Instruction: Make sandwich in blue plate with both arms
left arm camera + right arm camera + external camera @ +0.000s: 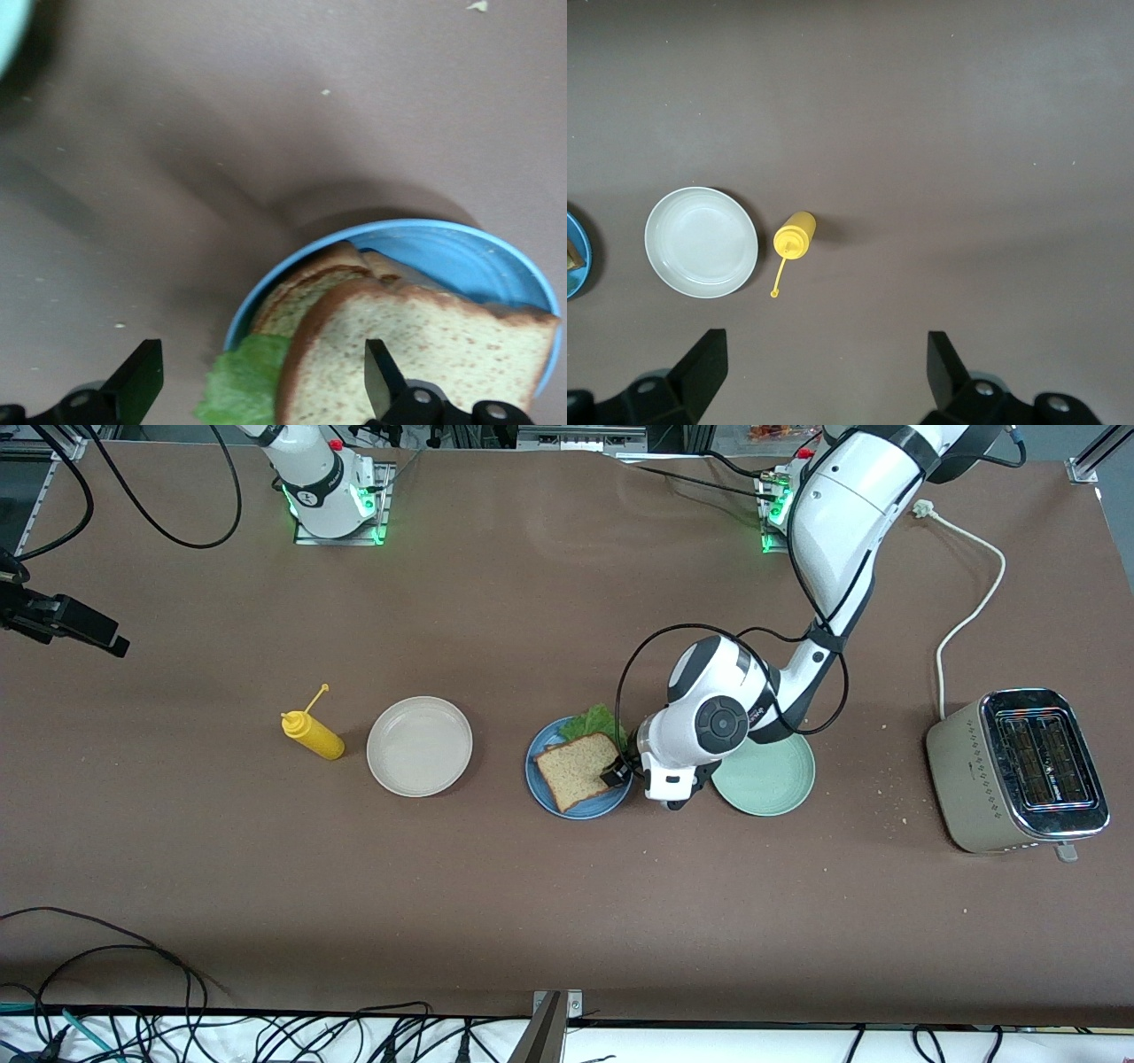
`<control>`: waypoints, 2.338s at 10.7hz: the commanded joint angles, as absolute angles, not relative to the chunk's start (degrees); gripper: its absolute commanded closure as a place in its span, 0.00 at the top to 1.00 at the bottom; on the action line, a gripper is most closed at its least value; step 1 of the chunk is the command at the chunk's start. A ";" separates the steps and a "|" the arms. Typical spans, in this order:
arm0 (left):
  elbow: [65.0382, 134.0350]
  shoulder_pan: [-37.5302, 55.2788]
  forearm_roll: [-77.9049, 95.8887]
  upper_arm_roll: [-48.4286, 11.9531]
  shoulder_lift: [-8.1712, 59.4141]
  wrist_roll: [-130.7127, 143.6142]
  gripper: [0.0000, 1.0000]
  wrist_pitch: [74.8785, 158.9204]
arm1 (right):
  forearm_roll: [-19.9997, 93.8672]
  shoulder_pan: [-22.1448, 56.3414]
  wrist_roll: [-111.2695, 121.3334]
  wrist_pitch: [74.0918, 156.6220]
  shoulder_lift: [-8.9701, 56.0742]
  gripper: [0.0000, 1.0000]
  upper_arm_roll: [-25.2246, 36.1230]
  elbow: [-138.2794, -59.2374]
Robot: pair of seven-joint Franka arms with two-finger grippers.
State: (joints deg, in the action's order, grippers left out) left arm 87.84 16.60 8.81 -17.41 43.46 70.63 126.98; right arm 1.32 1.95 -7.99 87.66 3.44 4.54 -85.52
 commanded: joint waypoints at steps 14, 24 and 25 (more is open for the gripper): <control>76.57 -7.01 -9.93 -16.79 29.71 20.95 1.00 102.67 | 1.14 2.20 -8.70 86.48 1.76 1.00 3.43 -84.81; 72.25 -12.13 -7.21 -16.96 30.06 2.72 1.00 98.97 | 1.23 2.20 -8.88 86.48 1.76 1.00 3.08 -84.81; 72.25 -12.56 -7.29 -16.96 29.88 2.72 1.00 98.88 | 1.23 2.20 -8.88 86.40 1.76 1.00 3.08 -84.81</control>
